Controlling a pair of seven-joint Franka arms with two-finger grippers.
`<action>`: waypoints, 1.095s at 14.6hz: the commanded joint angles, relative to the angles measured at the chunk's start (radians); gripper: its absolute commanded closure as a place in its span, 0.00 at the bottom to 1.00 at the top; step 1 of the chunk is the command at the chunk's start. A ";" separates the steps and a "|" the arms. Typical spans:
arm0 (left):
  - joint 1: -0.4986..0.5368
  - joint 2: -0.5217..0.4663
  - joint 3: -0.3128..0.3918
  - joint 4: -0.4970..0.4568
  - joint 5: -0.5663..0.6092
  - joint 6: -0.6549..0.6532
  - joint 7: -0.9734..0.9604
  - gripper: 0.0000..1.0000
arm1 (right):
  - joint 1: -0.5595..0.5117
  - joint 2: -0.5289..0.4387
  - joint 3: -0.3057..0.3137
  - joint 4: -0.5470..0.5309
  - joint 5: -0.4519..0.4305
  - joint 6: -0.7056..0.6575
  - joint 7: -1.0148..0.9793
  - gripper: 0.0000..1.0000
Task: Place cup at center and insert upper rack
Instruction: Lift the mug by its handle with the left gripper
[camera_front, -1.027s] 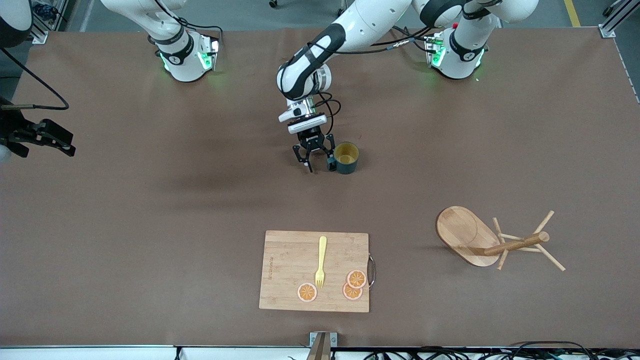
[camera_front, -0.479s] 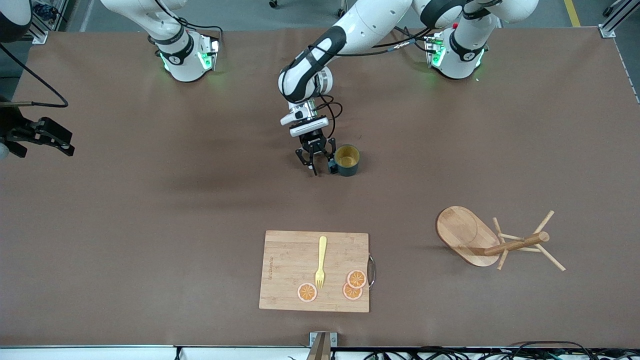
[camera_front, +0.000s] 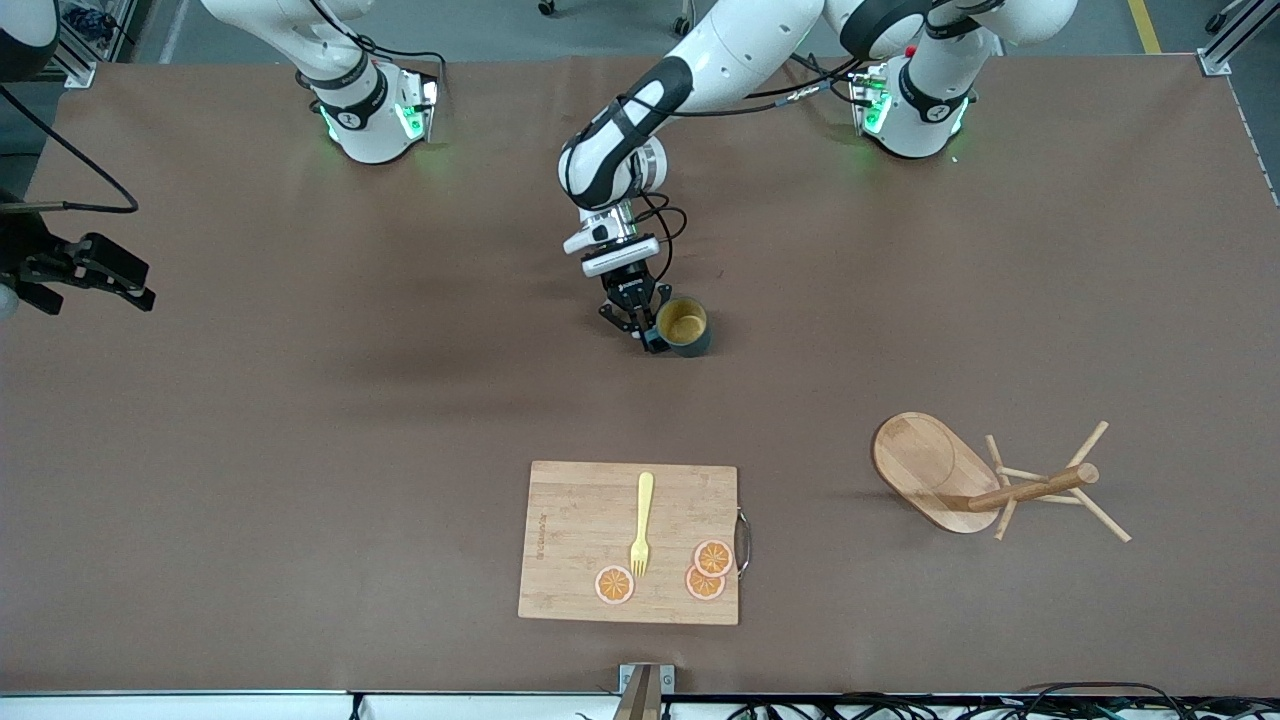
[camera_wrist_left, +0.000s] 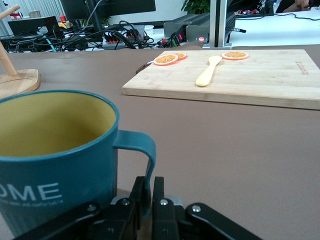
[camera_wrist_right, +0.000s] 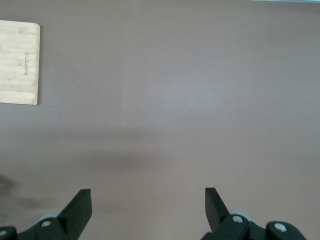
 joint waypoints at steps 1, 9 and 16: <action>0.006 0.005 0.005 0.022 0.013 0.002 0.005 1.00 | 0.001 -0.008 -0.005 -0.004 0.014 -0.004 -0.005 0.00; 0.038 -0.065 -0.009 0.084 -0.123 0.041 0.161 1.00 | 0.005 -0.008 -0.005 -0.004 0.009 -0.001 -0.006 0.00; 0.170 -0.194 -0.011 0.236 -0.554 0.124 0.471 1.00 | 0.001 -0.008 -0.005 -0.004 0.011 -0.004 -0.006 0.00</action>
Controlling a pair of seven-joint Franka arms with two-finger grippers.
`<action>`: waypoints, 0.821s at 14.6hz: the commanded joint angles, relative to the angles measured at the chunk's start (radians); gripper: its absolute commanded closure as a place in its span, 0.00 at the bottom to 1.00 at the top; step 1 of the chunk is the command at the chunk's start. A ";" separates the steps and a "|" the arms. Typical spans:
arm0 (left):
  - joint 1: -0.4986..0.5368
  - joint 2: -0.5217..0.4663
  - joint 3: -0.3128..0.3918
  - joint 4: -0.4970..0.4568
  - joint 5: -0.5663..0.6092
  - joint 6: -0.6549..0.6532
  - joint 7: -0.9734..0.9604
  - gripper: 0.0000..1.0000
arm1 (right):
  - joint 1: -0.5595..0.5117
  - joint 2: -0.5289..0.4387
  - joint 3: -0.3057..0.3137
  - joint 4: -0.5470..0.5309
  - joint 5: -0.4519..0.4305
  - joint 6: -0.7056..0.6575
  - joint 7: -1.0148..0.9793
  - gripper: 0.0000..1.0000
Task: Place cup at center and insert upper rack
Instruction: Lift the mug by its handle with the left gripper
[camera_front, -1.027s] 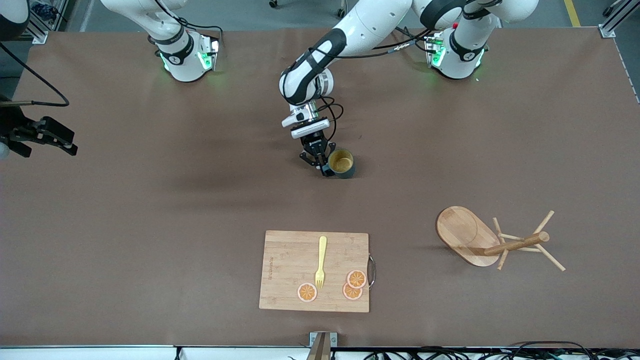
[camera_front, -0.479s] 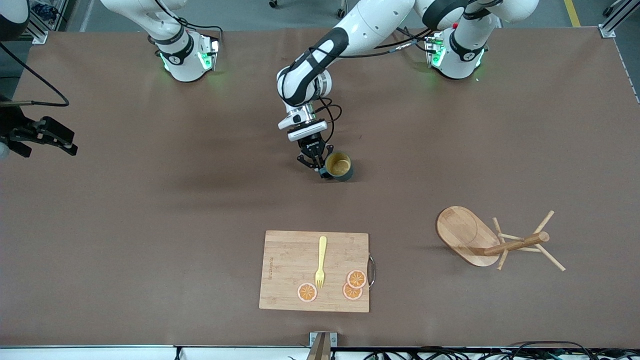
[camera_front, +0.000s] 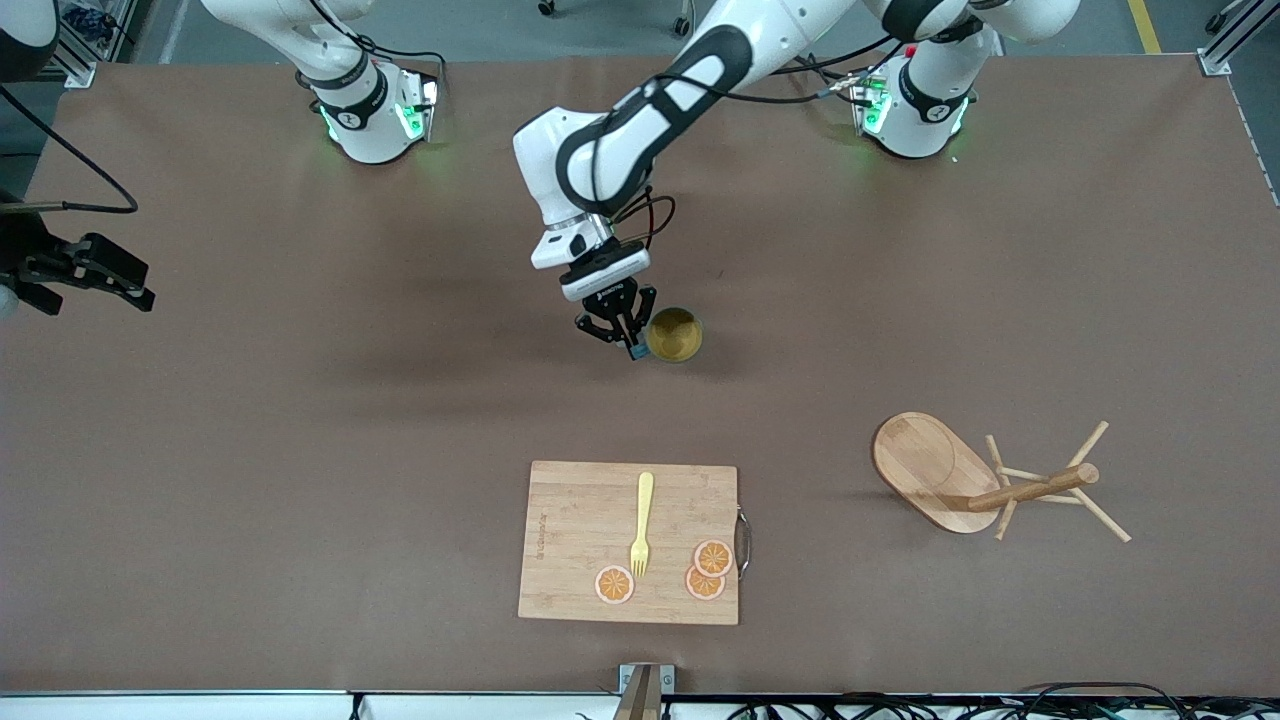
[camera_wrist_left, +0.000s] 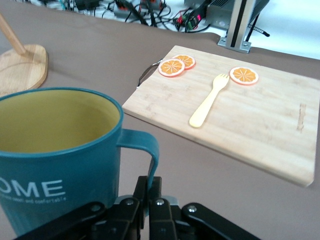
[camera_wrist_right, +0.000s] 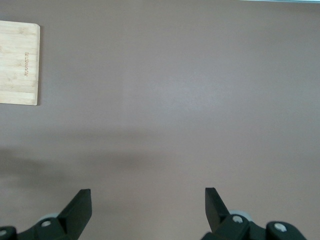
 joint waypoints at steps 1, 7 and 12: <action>0.074 -0.063 -0.009 0.019 -0.150 0.049 0.091 1.00 | 0.001 -0.009 -0.005 -0.004 0.009 -0.007 -0.009 0.00; 0.266 -0.195 -0.007 0.017 -0.553 0.129 0.162 1.00 | 0.009 -0.020 -0.002 -0.011 0.009 -0.020 -0.007 0.00; 0.444 -0.252 -0.007 0.017 -0.908 0.216 0.166 1.00 | 0.011 -0.029 0.000 -0.011 0.009 -0.071 0.005 0.00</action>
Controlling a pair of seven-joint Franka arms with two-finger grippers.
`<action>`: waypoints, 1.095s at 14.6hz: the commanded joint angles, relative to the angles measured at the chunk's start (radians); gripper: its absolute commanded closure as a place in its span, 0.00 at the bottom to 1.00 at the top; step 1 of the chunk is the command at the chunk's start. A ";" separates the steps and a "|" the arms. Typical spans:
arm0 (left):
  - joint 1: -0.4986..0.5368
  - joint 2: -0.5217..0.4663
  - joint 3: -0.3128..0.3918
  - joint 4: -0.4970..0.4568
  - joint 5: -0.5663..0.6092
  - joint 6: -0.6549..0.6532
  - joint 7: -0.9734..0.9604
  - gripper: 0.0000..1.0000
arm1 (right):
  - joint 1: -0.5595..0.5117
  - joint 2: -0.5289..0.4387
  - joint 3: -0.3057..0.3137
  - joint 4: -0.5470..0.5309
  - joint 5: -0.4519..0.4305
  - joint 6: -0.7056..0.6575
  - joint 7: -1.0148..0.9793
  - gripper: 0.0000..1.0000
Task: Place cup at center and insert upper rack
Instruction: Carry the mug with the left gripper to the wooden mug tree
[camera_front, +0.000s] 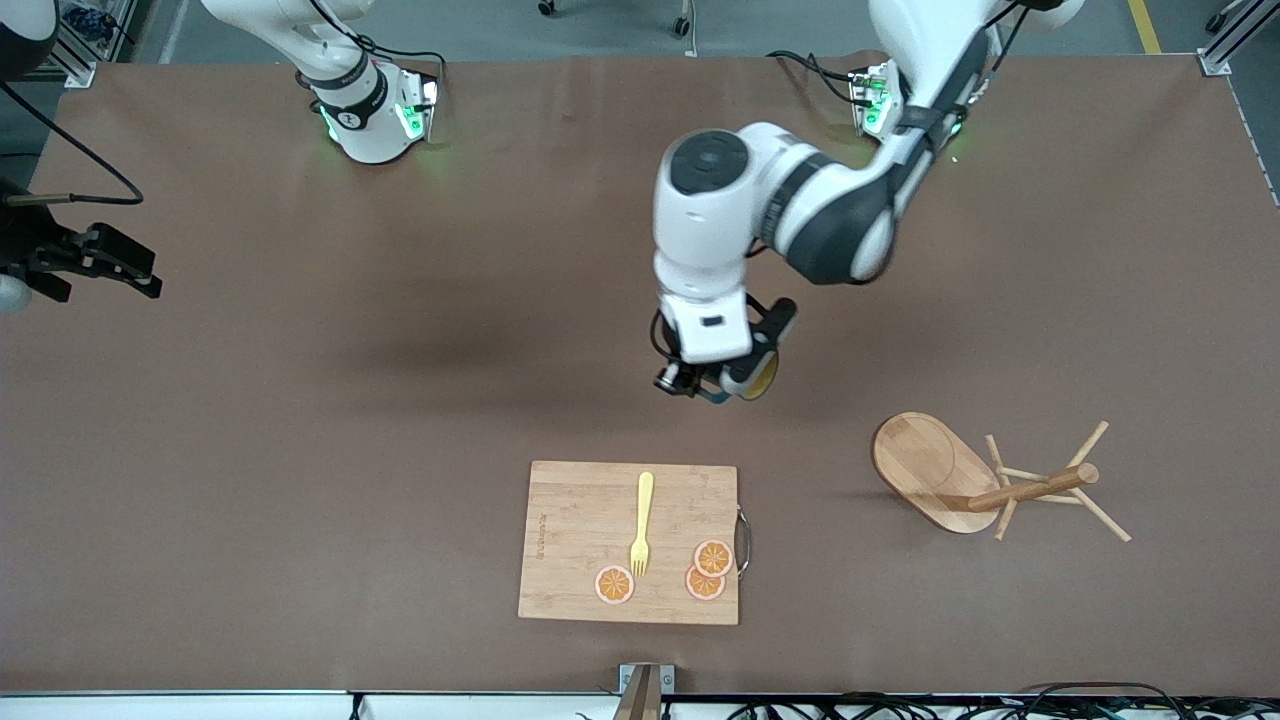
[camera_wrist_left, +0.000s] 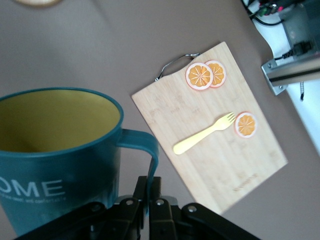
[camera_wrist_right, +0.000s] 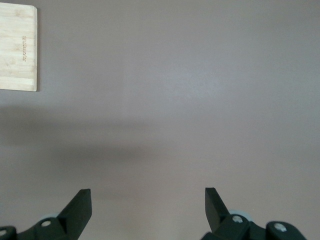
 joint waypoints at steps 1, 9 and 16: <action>0.098 -0.049 -0.009 -0.020 -0.171 0.044 0.014 1.00 | 0.008 -0.020 -0.003 -0.013 0.009 0.001 0.005 0.00; 0.371 -0.087 -0.009 -0.024 -0.613 0.044 0.297 1.00 | -0.003 -0.028 -0.010 -0.038 0.009 0.053 0.005 0.00; 0.549 -0.075 -0.007 -0.084 -0.835 0.042 0.554 1.00 | 0.000 -0.028 -0.008 -0.038 0.007 0.061 0.005 0.00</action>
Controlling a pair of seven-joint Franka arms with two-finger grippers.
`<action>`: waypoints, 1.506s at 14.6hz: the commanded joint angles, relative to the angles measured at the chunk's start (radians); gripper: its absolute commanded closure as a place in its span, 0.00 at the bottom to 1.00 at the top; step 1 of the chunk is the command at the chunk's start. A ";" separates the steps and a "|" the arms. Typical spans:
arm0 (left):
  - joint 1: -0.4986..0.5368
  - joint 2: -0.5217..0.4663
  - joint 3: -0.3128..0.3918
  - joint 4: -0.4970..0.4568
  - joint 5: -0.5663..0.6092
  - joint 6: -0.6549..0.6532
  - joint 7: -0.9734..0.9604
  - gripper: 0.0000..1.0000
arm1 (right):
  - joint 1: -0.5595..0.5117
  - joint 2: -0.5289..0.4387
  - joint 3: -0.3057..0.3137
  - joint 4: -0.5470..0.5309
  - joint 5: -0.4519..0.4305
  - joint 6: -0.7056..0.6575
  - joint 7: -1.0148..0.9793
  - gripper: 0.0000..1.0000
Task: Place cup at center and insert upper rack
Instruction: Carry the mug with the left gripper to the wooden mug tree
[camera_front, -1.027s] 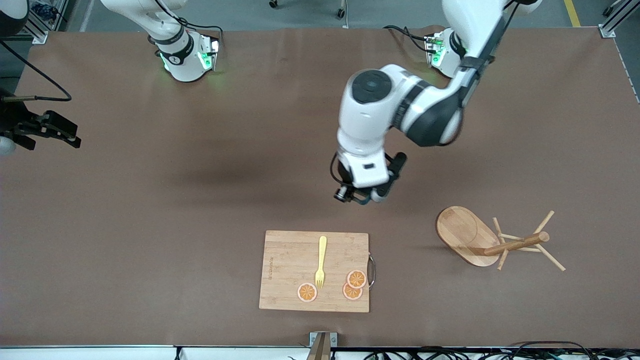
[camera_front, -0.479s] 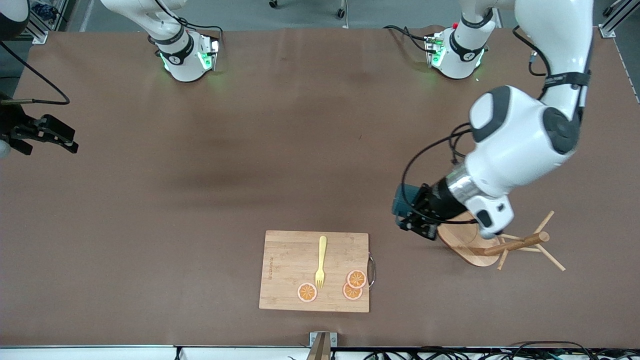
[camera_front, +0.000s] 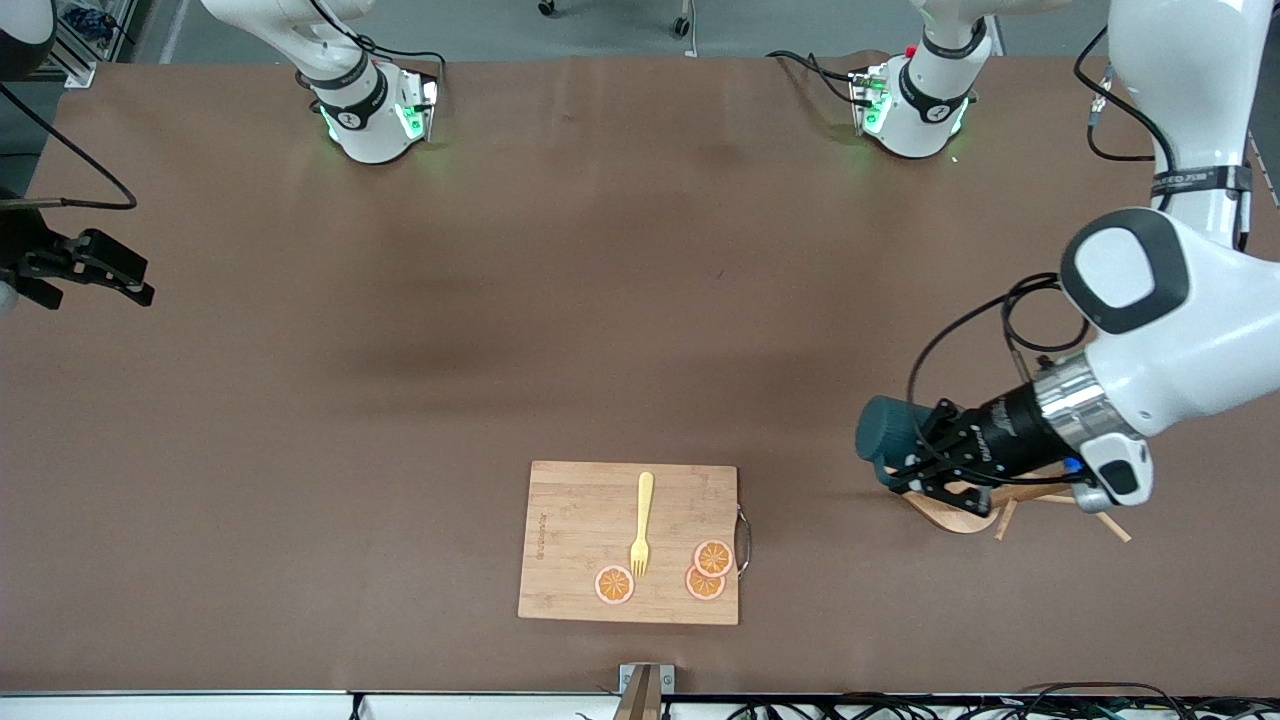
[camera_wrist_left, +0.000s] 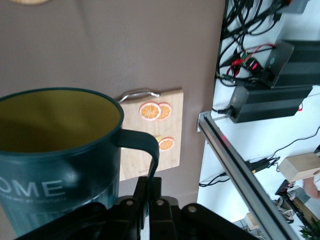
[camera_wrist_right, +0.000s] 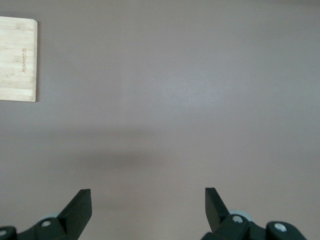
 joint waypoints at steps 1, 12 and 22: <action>0.053 -0.008 -0.008 -0.045 -0.078 0.006 0.102 1.00 | 0.001 -0.026 0.002 -0.025 0.008 0.007 0.005 0.00; 0.127 0.052 -0.003 -0.043 -0.133 0.021 0.239 1.00 | 0.004 -0.025 0.003 -0.025 0.006 0.010 0.005 0.00; 0.162 0.064 -0.001 -0.040 -0.130 0.021 0.240 0.99 | 0.004 -0.023 0.003 -0.026 0.006 0.013 0.005 0.00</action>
